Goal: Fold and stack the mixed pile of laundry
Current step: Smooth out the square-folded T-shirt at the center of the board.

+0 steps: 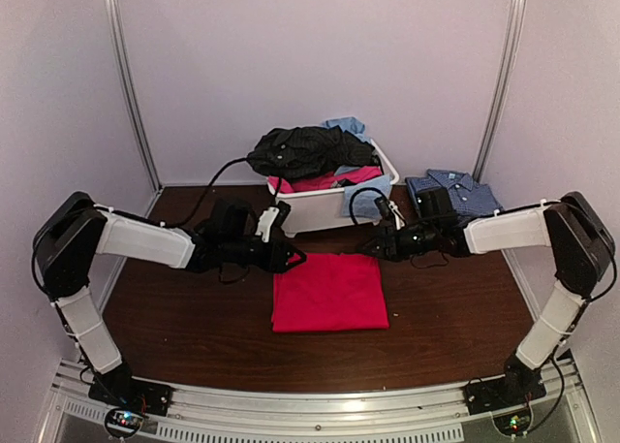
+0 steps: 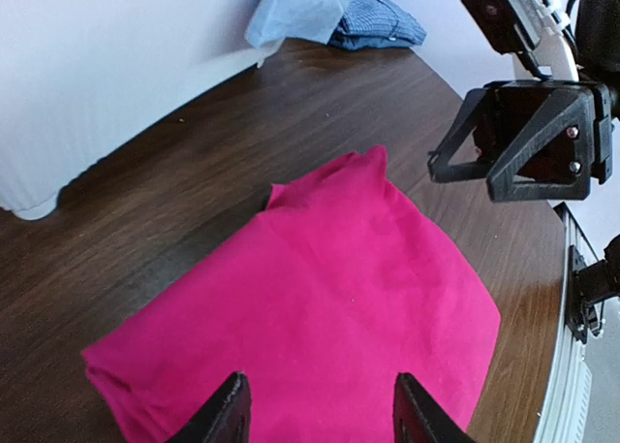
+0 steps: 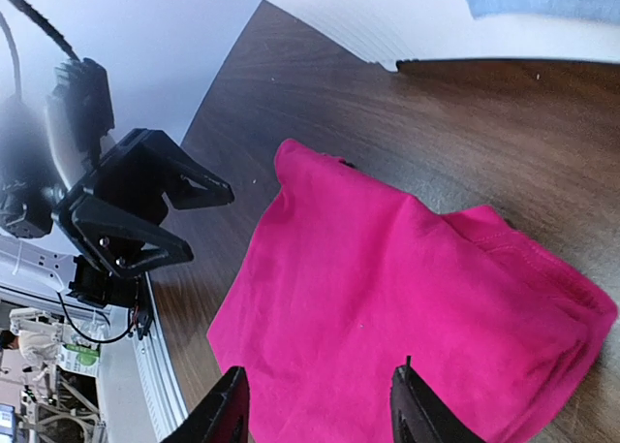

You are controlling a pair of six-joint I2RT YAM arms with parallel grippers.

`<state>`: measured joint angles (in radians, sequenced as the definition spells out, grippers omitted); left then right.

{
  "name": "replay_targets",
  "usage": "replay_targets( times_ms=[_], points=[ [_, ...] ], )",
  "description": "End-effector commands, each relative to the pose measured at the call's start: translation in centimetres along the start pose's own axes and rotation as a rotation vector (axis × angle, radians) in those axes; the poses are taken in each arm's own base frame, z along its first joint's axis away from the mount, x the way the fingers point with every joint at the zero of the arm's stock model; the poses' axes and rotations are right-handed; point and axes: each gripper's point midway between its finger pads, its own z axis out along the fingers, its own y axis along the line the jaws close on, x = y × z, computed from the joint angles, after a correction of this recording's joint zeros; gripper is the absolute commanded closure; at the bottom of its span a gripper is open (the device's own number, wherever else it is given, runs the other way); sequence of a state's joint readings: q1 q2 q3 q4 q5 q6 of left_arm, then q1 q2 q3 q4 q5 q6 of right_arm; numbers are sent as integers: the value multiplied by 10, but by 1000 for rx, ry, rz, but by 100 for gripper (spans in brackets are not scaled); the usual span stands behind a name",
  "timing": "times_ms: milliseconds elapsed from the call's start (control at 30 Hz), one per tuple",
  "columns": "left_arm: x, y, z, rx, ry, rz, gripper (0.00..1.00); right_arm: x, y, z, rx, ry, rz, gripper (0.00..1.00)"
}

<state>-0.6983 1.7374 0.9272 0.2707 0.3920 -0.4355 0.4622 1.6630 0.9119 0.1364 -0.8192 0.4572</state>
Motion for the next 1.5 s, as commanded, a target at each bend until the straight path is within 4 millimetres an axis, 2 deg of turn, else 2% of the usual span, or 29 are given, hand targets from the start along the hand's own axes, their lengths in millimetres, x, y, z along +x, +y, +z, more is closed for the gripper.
replay_targets(
  times_ms=[0,133,267,333,433,567,667,767,833,933,1033,1100,1200,1333,1467],
  points=[
    [-20,1,28,50,-81,13,51,-15,0,29,-91,-21,-19,52],
    [-7,29,51,-15,-64,-42,55,-9,-39,55,-28,8,20,56],
    [12,67,55,-81,-72,-144,57,2,-81,65,42,8,92,59],
    [26,78,56,-106,-52,-169,58,13,-94,68,60,18,129,59],
    [43,80,54,-109,-24,-180,58,31,-102,71,59,42,166,59],
    [52,66,41,-67,-30,-169,58,43,-78,65,15,55,152,57],
    [49,49,25,-53,-34,-127,56,38,-42,51,-39,42,117,53],
    [41,36,6,-109,-30,-49,52,29,-10,27,-57,5,84,46],
    [40,19,-2,-119,-11,17,49,28,14,15,-77,-4,62,44],
    [48,-13,-7,-66,9,68,48,43,37,11,-86,35,43,42],
    [63,-36,-8,31,15,51,48,72,59,20,-130,93,56,42],
    [78,-45,-4,76,34,34,49,90,67,28,-161,122,84,42],
    [101,-50,8,102,77,14,50,119,64,42,-187,167,132,44],
    [129,-38,9,92,94,-54,51,151,44,47,-183,202,211,46],
    [155,-29,-2,64,129,-81,52,180,21,37,-118,234,248,47]
  ],
)
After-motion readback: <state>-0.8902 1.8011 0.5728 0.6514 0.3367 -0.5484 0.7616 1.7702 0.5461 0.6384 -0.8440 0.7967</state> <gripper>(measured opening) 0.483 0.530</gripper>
